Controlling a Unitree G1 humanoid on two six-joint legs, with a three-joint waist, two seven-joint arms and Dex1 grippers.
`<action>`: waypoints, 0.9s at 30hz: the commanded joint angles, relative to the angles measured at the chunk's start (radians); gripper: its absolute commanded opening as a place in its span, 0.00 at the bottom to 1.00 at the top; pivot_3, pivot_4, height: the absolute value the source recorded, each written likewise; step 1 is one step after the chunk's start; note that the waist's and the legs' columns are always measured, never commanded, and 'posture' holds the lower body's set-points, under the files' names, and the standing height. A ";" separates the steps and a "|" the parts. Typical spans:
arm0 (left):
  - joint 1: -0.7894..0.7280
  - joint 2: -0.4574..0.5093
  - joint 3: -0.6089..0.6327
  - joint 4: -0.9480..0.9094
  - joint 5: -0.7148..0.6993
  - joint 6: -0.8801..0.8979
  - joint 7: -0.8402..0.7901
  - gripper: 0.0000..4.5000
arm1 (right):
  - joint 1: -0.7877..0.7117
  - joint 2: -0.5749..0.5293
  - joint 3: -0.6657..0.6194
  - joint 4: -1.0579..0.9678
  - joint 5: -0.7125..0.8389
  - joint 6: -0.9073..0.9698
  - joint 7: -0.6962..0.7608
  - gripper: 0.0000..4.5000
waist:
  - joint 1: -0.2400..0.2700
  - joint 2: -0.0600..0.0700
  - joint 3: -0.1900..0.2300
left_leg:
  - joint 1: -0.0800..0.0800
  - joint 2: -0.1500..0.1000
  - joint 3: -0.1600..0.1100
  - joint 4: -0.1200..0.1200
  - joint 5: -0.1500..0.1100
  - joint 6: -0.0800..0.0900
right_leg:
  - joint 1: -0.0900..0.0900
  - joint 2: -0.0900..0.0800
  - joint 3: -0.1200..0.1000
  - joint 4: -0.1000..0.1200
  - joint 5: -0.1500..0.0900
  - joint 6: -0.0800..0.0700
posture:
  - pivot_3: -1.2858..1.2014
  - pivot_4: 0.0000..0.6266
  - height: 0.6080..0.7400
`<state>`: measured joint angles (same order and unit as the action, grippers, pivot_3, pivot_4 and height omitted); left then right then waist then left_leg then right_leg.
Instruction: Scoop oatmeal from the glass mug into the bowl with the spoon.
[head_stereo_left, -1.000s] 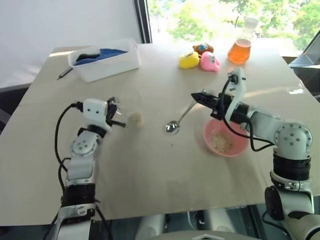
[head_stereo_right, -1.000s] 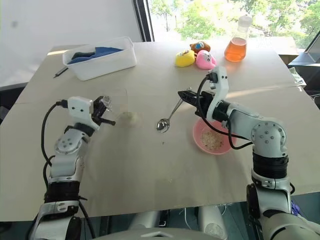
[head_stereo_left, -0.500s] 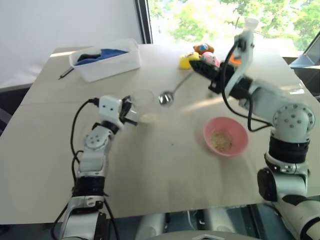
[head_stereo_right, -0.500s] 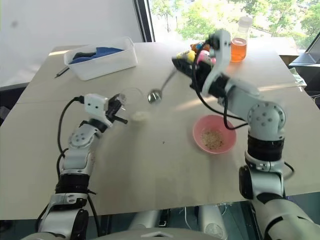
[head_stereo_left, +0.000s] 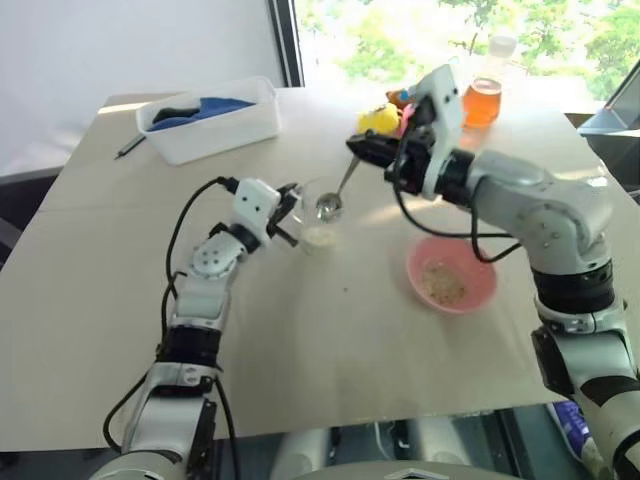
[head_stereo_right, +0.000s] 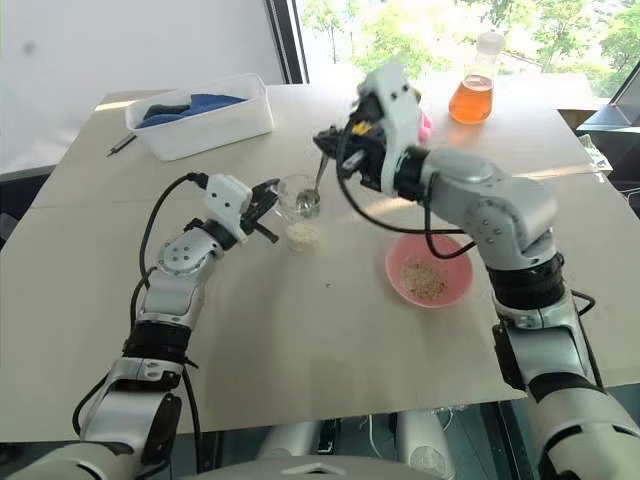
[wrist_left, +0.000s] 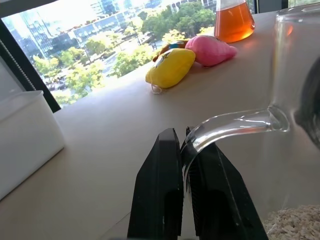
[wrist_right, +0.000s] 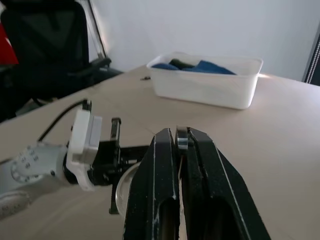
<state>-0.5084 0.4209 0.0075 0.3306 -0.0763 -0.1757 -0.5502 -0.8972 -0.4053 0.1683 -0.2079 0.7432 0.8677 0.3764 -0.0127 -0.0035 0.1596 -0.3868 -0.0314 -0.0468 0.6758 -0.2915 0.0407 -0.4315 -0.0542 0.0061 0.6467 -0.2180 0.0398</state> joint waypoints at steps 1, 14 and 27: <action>-0.013 0.004 -0.025 0.023 0.026 -0.019 -0.021 0.01 | -0.010 0.033 0.023 0.008 -0.059 -0.016 0.031 0.00 | 0.001 0.000 0.000 | 0.000 0.000 0.000 0.000 0.000 0.000 | 0.000 0.000 0.000 0.000 0.000 0.000 | 0.52 0.24 1.00; -0.012 -0.012 -0.065 0.018 0.054 -0.037 -0.040 0.01 | 0.014 0.210 -0.009 0.119 -0.102 0.123 0.002 0.00 | 0.003 0.000 0.000 | -0.001 -0.001 -0.001 0.001 0.000 0.000 | 0.000 -0.001 -0.001 -0.001 0.000 0.000 | 0.52 0.24 1.00; 0.019 -0.032 -0.074 0.020 0.070 -0.046 -0.029 0.01 | -0.030 0.331 -0.398 0.116 0.074 0.386 -0.183 0.00 | 0.002 0.000 -0.001 | -0.001 -0.001 -0.001 0.001 0.000 -0.001 | 0.000 -0.001 0.003 0.000 0.000 0.000 | 0.52 0.24 1.00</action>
<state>-0.5092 0.4020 -0.0136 0.3306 -0.0392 -0.2243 -0.5624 -0.8957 -0.0889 -0.1938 -0.0589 0.7617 1.2275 0.2027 -0.0103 -0.0031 0.1587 -0.3874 -0.0321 -0.0483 0.6767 -0.2912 0.0401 -0.4318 -0.0552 0.0089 0.6472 -0.2179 0.0398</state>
